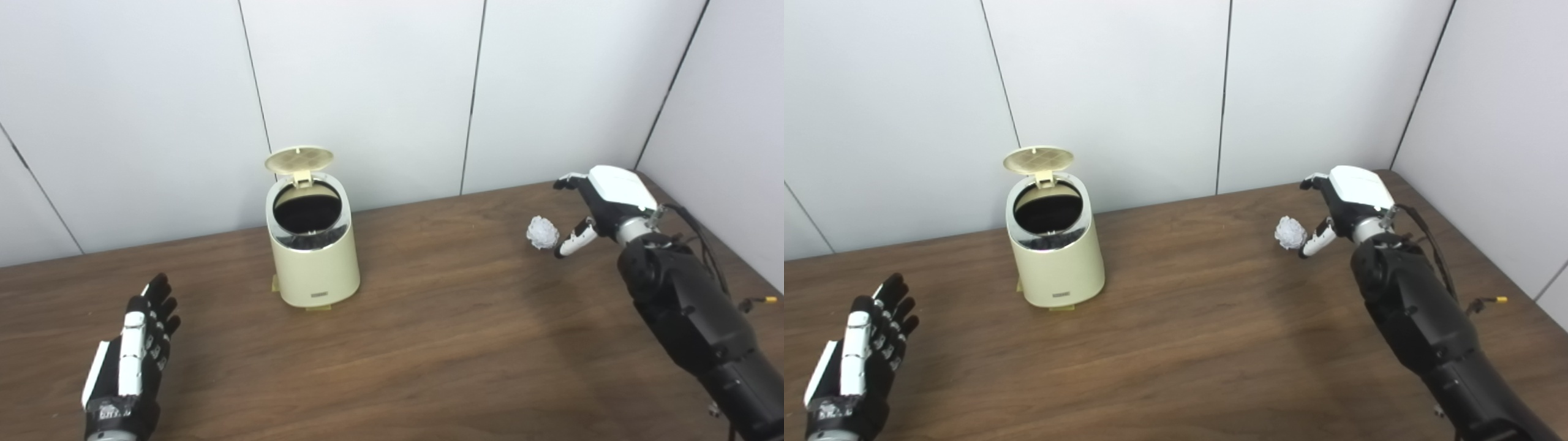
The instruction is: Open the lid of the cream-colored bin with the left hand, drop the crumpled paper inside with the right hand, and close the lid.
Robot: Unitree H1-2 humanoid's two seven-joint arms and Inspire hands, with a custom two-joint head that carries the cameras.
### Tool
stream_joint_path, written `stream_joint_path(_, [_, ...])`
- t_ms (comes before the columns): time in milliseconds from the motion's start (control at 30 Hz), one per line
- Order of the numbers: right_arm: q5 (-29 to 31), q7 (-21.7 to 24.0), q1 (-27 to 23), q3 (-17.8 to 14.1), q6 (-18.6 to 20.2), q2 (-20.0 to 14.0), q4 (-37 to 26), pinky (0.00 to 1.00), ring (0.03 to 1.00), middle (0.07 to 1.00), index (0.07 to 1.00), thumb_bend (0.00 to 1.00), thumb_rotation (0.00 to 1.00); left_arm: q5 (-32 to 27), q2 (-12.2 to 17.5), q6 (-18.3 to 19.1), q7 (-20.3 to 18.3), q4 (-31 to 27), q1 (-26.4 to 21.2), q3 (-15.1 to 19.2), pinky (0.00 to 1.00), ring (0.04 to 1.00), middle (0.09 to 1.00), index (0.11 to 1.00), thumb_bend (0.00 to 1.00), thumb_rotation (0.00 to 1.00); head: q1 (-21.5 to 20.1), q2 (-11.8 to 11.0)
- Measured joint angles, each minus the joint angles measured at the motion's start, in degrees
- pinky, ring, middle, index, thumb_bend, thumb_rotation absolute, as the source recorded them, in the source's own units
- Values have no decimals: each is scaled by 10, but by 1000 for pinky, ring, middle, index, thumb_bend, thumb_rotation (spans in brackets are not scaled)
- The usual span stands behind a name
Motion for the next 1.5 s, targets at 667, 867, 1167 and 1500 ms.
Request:
stream_joint_path(667, [30,-30,-69,17,-18,17,128,737,849,830,768,901,67,-4,26,44,3,-41,5,-4,1000,1000,1000,1000,511,955,4,9])
stream_joint_path(867, [45,-29,-70,21,-18,15,151,648,772,836,781,912,115,-9,27,57,3,-54,1,-5,1000,1000,1000,1000,514,949,-1,11])
stream_joint_path(1167, [61,-20,-70,33,-20,14,161,588,695,751,749,934,98,-9,27,59,10,-54,-9,-10,1000,1000,1000,1000,514,939,-2,11])
stream_joint_path(1500, [68,-18,-73,45,-23,14,158,625,714,764,758,898,61,-8,28,60,14,-54,-9,-16,1000,1000,1000,1000,511,932,4,18])
